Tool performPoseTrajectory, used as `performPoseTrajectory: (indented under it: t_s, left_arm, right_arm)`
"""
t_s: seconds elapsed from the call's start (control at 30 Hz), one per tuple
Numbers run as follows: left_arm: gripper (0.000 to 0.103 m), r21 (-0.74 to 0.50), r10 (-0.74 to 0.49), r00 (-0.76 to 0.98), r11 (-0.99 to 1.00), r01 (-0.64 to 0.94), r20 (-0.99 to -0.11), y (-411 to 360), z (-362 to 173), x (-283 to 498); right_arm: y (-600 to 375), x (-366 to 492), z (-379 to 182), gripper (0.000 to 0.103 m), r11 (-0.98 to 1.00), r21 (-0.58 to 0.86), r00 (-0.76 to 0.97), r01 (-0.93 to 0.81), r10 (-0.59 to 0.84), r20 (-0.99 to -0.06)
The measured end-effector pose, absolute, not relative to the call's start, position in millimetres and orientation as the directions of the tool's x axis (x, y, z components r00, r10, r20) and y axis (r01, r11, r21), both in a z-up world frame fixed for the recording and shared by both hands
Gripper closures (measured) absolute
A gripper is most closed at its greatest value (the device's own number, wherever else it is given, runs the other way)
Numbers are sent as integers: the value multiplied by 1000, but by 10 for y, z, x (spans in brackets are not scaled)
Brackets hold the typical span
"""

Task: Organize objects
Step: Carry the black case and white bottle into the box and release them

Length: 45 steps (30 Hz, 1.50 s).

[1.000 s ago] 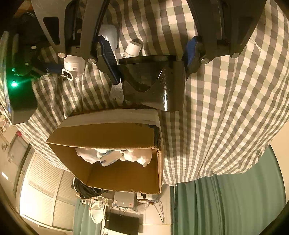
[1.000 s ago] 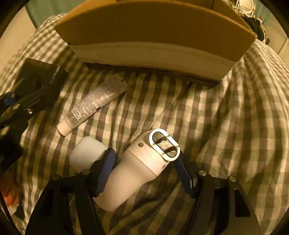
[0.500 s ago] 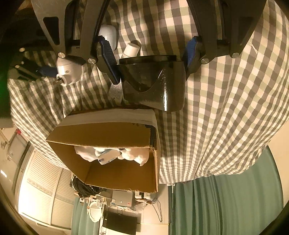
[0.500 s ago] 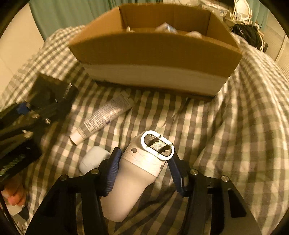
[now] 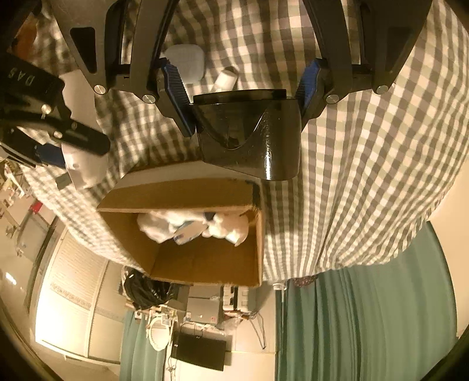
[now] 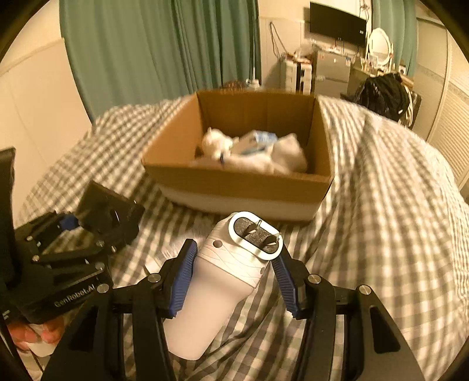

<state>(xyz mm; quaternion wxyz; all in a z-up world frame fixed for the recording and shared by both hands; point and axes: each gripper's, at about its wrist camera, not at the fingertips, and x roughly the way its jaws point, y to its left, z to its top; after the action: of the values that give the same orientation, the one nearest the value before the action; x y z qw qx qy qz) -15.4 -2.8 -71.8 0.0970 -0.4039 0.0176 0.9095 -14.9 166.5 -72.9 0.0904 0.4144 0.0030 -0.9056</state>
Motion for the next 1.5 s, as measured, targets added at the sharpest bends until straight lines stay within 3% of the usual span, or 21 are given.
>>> performPoseTrajectory:
  t_s: [0.53, 0.77, 1.03, 1.27, 1.5]
  left_arm:
    - [37, -41, 205, -744, -972, -233, -636, 196, 137, -777]
    - [37, -10, 195, -770, -971, -238, -608, 361, 265, -1311]
    - [37, 5, 201, -728, -963, -270, -655, 557, -167, -1828]
    - [37, 20, 192, -678, -956, -292, -710, 634, -541, -1931]
    - [36, 29, 180, -661, -956, -292, -728, 652, -668, -1897]
  right_arm:
    - [1803, -691, 365, 51, -985, 9, -804, 174, -147, -577]
    - [1856, -1220, 543, 51, -986, -13, -821, 169, -134, -556]
    - [1947, -1853, 247, 51, -989, -22, -792, 145, -102, -602]
    - [2098, -2147, -333, 51, -992, 15, -703, 124, -99, -704]
    - [2184, -2164, -491, 51, -992, 16, -677, 126, -97, -730]
